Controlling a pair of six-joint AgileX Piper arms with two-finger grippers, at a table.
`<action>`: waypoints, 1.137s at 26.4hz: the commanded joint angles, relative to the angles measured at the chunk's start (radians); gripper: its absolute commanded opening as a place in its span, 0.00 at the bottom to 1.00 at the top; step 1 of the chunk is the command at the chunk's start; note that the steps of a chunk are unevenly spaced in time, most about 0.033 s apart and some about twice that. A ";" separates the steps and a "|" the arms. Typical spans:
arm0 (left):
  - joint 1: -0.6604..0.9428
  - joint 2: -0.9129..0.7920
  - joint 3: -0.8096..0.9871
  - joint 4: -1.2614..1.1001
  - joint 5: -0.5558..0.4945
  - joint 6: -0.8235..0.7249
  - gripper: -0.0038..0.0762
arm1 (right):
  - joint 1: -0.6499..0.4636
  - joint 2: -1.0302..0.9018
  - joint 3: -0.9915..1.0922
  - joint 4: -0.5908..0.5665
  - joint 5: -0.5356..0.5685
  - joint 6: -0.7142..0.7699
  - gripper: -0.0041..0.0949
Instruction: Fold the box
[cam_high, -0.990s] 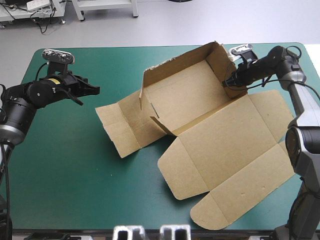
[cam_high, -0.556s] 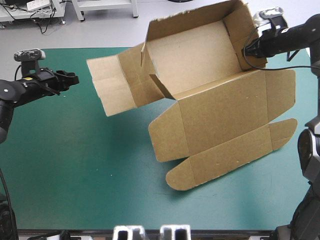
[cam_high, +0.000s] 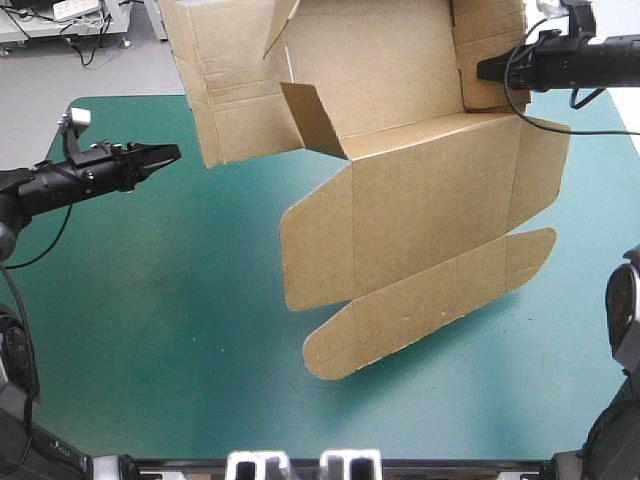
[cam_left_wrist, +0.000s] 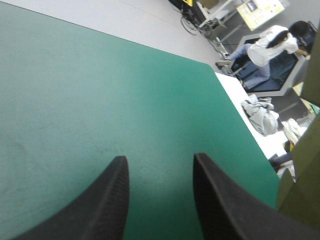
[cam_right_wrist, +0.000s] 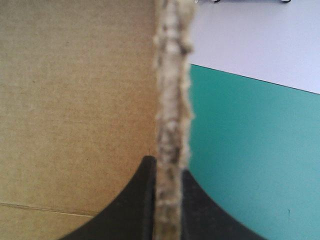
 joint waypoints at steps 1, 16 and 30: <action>-0.095 -0.038 -0.026 -0.140 0.075 0.058 0.43 | 0.062 -0.064 -0.035 0.012 0.012 0.009 0.02; -0.342 -0.044 -0.026 -0.313 0.124 0.100 0.58 | 0.163 -0.031 -0.035 -0.296 0.005 0.108 0.02; -0.374 -0.084 -0.072 -0.325 0.122 0.077 0.63 | 0.248 0.040 -0.035 -0.367 -0.107 0.143 0.02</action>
